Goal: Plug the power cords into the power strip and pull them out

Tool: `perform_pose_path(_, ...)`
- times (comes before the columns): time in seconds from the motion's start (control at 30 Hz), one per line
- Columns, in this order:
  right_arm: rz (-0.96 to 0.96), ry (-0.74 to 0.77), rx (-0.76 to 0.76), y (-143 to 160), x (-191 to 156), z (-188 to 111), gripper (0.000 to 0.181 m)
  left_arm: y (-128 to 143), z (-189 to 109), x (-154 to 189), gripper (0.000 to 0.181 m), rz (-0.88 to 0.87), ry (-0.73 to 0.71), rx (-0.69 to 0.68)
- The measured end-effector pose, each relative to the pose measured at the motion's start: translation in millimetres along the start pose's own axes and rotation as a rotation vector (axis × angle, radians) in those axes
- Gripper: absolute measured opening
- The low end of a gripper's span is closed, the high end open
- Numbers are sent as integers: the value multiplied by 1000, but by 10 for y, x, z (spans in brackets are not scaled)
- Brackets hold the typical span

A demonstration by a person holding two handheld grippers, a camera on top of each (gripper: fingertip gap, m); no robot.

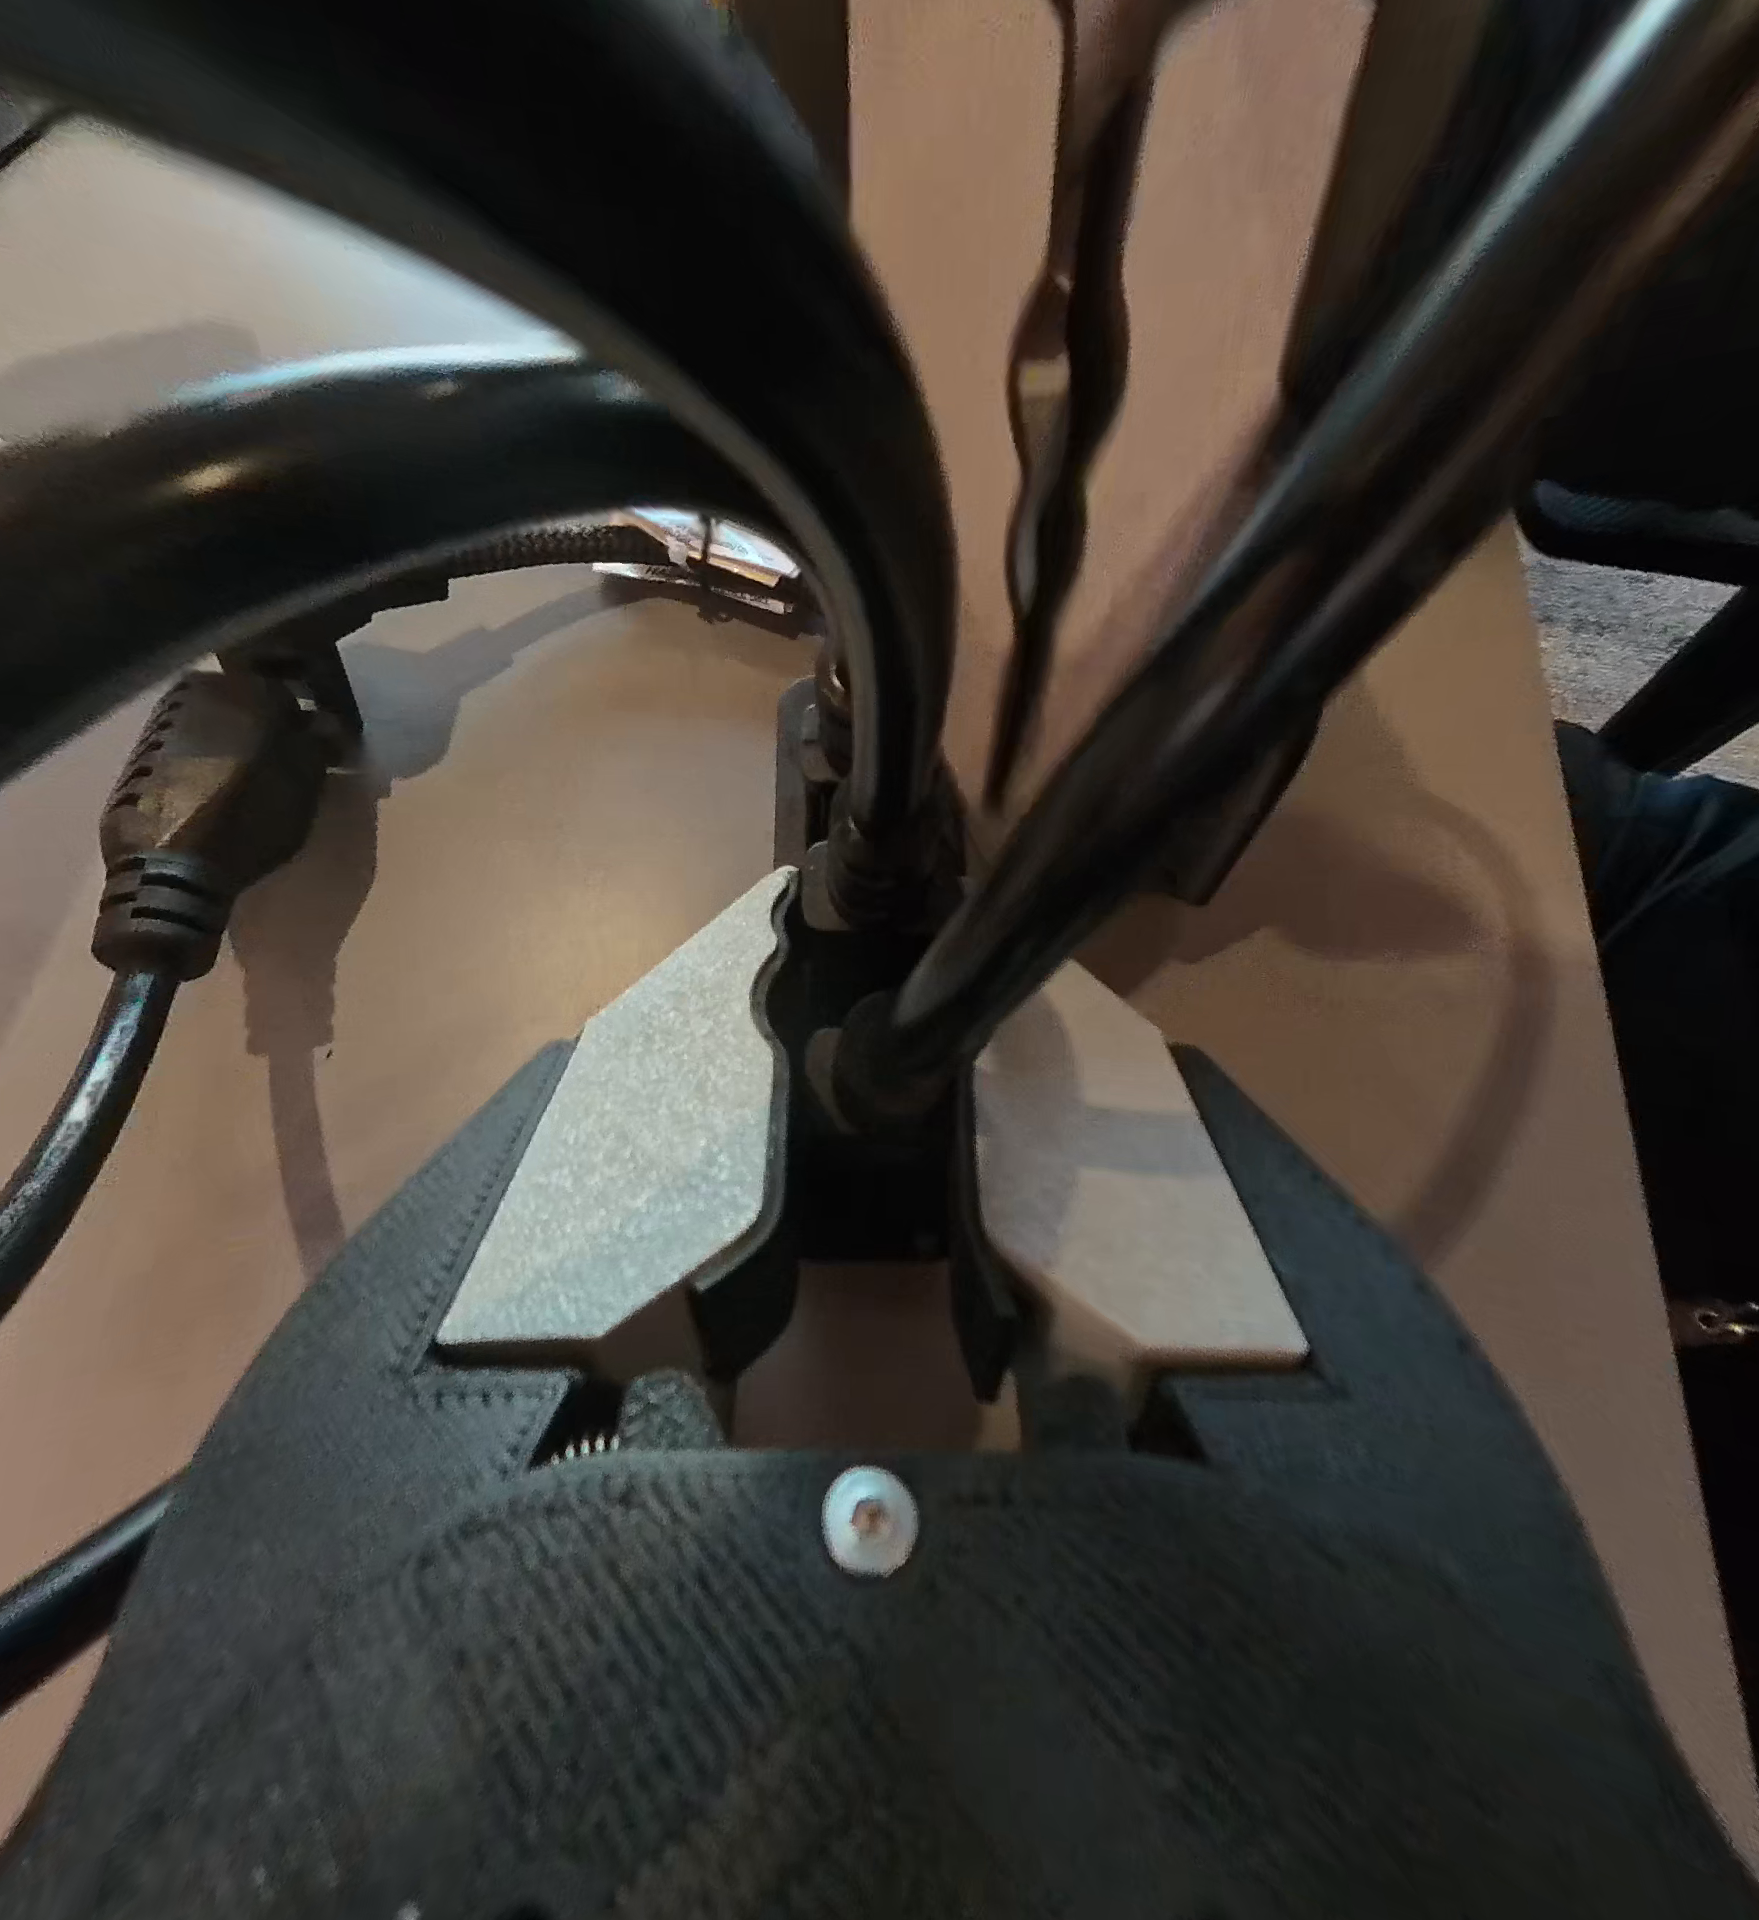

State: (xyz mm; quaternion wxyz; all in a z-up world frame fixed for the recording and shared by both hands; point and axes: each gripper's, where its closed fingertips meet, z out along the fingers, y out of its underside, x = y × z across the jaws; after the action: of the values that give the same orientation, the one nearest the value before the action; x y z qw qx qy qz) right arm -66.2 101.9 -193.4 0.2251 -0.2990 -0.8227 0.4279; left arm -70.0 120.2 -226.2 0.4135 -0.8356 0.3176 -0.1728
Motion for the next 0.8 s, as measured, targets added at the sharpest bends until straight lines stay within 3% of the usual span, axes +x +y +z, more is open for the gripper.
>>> perform_pose_path(0.17, 141, 80, 139, -15, 249, -459, 0, 40, -59, -3, 25, 3, 15, 0)
perform_pose_path(0.4, 82, -12, 45, -38, 30, 40, 0, 38, -62, -13, 25, -16, 18, 4)
perform_pose_path(0.67, 139, 82, 148, -66, 240, -357, 0, 39, -59, -13, 25, -3, 17, 8)
perform_pose_path(0.8, 113, 12, 66, 2, 106, -96, 0, 0, -14, -10, 25, -16, 13, 23)
